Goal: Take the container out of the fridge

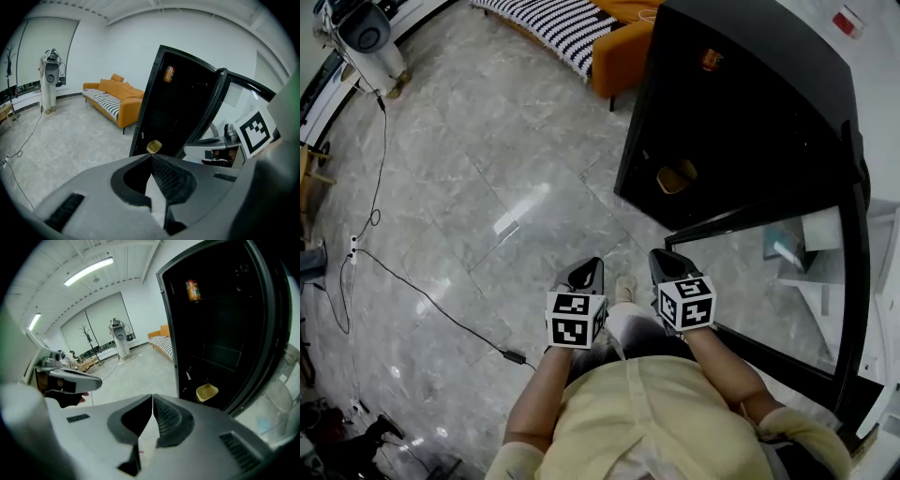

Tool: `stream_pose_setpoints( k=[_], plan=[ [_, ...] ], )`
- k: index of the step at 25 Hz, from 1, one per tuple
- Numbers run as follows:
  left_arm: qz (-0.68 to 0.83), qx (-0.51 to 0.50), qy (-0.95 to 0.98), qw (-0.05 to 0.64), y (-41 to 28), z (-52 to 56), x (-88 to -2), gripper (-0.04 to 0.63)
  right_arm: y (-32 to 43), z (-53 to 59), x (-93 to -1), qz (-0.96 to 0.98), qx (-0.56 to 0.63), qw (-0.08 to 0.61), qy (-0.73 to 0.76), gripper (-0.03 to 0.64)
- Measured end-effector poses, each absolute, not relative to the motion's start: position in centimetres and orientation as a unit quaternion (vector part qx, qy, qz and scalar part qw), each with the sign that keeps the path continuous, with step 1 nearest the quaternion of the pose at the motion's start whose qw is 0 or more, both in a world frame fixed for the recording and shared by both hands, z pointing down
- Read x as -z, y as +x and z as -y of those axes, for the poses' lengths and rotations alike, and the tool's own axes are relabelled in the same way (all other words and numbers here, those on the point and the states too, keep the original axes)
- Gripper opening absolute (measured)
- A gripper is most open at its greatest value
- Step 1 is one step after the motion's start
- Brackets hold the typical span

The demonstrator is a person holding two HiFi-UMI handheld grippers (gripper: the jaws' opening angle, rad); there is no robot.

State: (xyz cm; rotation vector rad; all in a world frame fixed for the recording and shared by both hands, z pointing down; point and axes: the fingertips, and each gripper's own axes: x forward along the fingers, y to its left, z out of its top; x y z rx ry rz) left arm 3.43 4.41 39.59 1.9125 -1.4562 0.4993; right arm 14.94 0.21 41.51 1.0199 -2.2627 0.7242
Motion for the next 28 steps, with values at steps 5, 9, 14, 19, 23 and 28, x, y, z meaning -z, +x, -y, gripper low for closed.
stream_pose_setpoints(
  k=[5,9,14,19,23,28],
  plan=[
    [0.565,-0.19,0.728,0.34,3.6,-1.8,-40.1,0.022,14.8,2.3,-42.5,0.843,-0.275,0.279,0.369,0.029],
    [0.571,-0.19,0.718,0.349,3.4,-0.1,-40.9,0.021,15.0,4.1,-43.1,0.845,-0.275,0.285,0.36,0.029],
    [0.571,-0.188,0.719,0.349,3.8,1.5,-41.1,0.023,15.7,5.5,-43.7,0.839,-0.277,0.294,0.365,0.029],
    [0.558,-0.193,0.724,0.355,3.3,1.9,-42.2,0.021,15.0,5.6,-44.4,0.832,-0.279,0.307,0.368,0.029],
    [0.536,-0.192,0.733,0.371,3.4,1.9,-42.9,0.021,14.9,5.4,-44.7,0.82,-0.284,0.312,0.386,0.029],
    [0.509,-0.196,0.75,0.373,3.2,2.2,-43.7,0.022,15.3,5.1,-45.2,0.797,-0.295,0.312,0.425,0.029]
  ],
)
